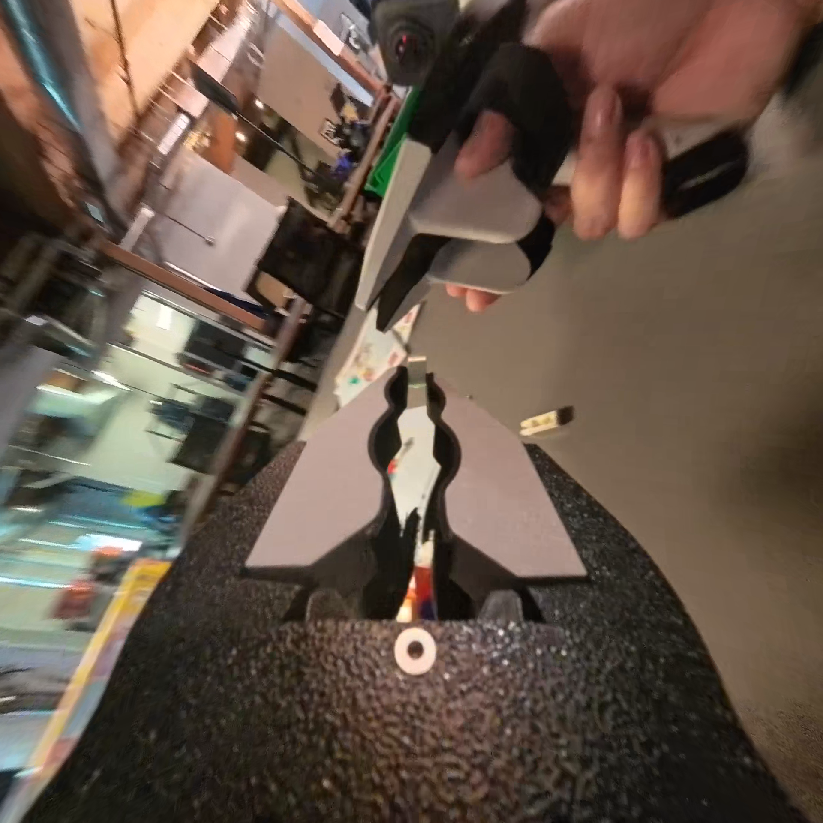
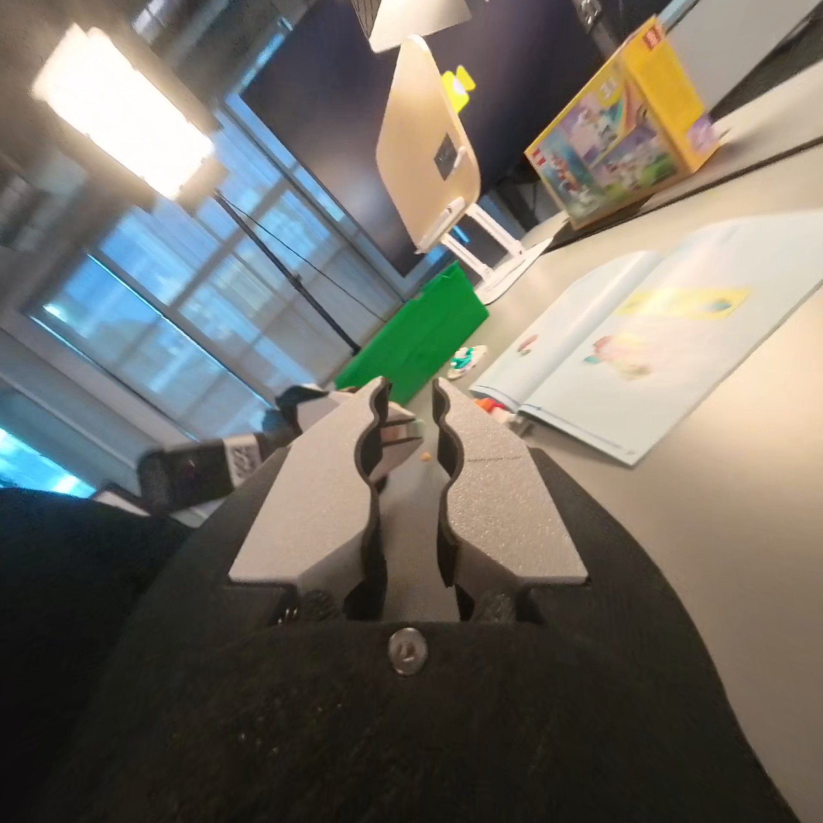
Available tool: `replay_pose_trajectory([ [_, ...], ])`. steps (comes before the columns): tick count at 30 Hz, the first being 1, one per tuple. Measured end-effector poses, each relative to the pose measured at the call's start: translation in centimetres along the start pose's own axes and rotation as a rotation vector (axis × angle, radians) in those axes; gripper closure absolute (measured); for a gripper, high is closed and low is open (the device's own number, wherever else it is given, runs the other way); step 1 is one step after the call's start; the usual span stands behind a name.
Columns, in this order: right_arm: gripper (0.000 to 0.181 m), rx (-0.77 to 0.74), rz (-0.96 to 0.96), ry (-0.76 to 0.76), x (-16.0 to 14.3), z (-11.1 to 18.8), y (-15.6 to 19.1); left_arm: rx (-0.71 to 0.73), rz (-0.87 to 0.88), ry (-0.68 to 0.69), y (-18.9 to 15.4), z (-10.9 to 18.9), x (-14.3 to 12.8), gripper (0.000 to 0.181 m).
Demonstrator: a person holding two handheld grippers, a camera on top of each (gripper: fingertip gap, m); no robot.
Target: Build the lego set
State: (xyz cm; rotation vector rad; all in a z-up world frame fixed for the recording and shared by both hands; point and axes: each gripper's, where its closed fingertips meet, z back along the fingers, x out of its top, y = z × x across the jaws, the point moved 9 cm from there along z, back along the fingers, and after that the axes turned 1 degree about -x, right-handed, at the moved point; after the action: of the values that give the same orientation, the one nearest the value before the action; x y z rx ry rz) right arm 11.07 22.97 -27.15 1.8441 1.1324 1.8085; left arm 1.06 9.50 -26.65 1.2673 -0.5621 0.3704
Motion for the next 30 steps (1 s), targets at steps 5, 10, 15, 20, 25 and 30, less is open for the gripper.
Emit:
replay_pose_trajectory([
  [5,0.163,-0.072,0.241,0.052,0.2,0.3,0.3,-0.22,0.402,-0.048,1.3,0.3,-0.8,0.175],
  [10,0.163,-0.118,0.512,0.22,-0.4,0.5,0.6,-0.427,0.634,0.028,1.0,-0.1,-2.7,0.175],
  [15,0.164,-0.166,0.781,0.438,-1.4,0.6,0.8,-0.527,0.714,0.124,-0.1,-0.9,-3.6,0.175],
  [20,0.148,-0.12,0.838,0.7,-2.7,-0.5,-0.3,-0.58,0.745,0.159,-0.8,-1.3,-3.9,0.174],
  [25,0.142,-0.044,0.912,0.83,-3.2,-1.7,-1.2,-0.599,0.797,0.157,-0.8,-1.6,-4.2,0.174],
  [30,0.142,-0.008,0.881,0.89,-3.2,-2.1,-1.7,-0.584,0.837,0.16,-0.4,-1.7,-4.5,0.174],
])
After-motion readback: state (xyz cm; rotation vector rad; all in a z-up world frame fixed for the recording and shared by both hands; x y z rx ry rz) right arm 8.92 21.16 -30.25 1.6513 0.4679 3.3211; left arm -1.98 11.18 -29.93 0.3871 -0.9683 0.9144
